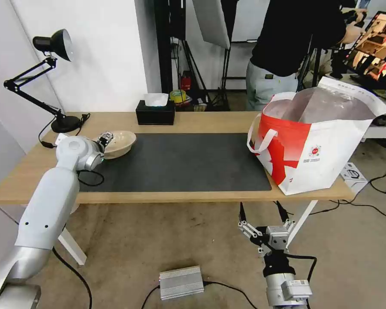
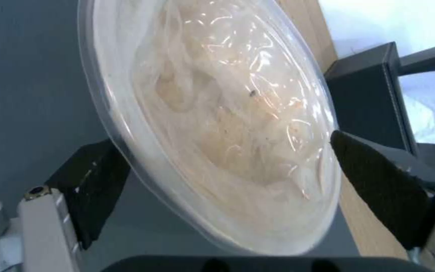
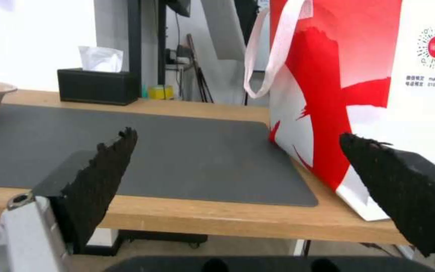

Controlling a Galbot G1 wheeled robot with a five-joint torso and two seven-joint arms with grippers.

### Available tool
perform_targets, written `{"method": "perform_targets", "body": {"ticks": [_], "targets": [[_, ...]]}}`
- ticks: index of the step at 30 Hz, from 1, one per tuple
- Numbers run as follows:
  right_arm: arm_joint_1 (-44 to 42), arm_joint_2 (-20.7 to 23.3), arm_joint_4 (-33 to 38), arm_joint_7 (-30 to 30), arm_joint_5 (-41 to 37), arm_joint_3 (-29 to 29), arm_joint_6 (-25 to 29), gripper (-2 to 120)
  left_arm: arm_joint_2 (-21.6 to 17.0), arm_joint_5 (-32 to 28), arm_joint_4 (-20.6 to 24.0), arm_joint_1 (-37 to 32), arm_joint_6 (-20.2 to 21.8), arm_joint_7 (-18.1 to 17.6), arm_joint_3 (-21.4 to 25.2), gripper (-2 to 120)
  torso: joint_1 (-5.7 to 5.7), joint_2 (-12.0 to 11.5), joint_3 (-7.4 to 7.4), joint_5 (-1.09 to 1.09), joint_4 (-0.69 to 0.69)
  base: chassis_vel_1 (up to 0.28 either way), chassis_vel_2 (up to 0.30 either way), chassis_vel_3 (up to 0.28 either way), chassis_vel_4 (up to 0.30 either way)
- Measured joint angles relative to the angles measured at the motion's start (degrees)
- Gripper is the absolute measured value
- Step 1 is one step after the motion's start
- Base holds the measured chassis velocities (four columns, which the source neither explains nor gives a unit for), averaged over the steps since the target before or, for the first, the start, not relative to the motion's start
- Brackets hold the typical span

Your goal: Pick up the trash from the table and place it into the takeout bag.

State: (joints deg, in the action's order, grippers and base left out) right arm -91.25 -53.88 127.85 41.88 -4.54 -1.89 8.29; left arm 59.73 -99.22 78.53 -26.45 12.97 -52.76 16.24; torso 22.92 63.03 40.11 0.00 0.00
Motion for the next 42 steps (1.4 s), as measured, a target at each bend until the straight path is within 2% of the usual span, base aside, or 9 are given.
{"method": "perform_targets", "body": {"ticks": [11, 15, 18, 23, 27, 33, 34, 37, 42], "targets": [[0.0, 0.0, 0.0, 0.0, 0.0, 0.0, 0.0, 100, 1.4, 2.4, -2.9, 1.3, 0.1, 0.6, -0.4, 100, 0.0, 0.0, 0.0, 0.0, 0.0, 0.0, 0.0, 0.0, 0.0], [0.0, 0.0, 0.0, 0.0, 0.0, 0.0, 0.0, 100, 1.7, 3.2, -3.3, 1.4, -0.2, 0.6, -0.4, 88, 0.0, 0.0, 0.0, 0.0, 0.0, 0.0, 0.0, 0.0, 0.0], [0.0, 0.0, 0.0, 0.0, 0.0, 0.0, 0.0, 100, 1.7, 3.7, -3.4, 1.1, -0.5, 0.6, -0.4, 71, 0.0, 0.0, 0.0, 0.0, -0.01, 0.0, 0.0, 0.0, 0.0], [0.0, 0.0, 0.0, 0.0, 0.0, 0.0, 0.0, 100, 1.7, 4.2, -3.3, 0.6, -0.8, 0.7, -0.3, 59, 0.0, 0.0, 0.0, 0.0, 0.0, 0.0, 0.0, 0.0, 0.0], [0.0, 0.0, 0.0, 0.0, 0.0, 0.0, 0.0, 100, 1.7, 4.6, -2.4, -0.2, -1.0, 1.0, -0.3, 40, 0.0, 0.0, 0.0, 0.0, 0.0, 0.0, 0.0, 0.0, 0.0], [0.0, 0.0, 0.0, 0.0, 0.0, 0.0, 0.0, 100, 1.3, 4.6, -1.4, -1.0, -1.0, 1.6, -0.4, 18, 0.0, 0.0, 0.0, 0.0, 0.0, 0.0, 0.0, 0.0, 0.0], [0.0, 0.0, 0.0, 0.0, 0.0, 0.0, 0.0, 100, 1.3, 4.6, -1.4, -1.0, -1.0, 1.6, -0.4, 18, 0.0, 0.0, 0.0, 0.0, 0.0, 0.0, 0.0, 0.0, 0.0], [0.0, 0.0, 0.0, 0.0, 0.0, 0.0, 0.0, 100, 1.0, 5.1, -0.3, -1.9, -1.0, 2.0, -0.7, 2, 0.0, 0.0, 0.0, 0.01, 0.0, 0.0, 0.0, 0.0, 0.0], [0.0, 0.0, 0.0, 0.0, 0.0, 0.0, 0.0, 100, 0.7, 5.5, 1.4, -3.1, -1.2, 3.0, -1.0, 0, 0.0, 0.0, 0.0, 0.0, 0.0, 0.0, 0.0, 0.0, 0.0]]}}
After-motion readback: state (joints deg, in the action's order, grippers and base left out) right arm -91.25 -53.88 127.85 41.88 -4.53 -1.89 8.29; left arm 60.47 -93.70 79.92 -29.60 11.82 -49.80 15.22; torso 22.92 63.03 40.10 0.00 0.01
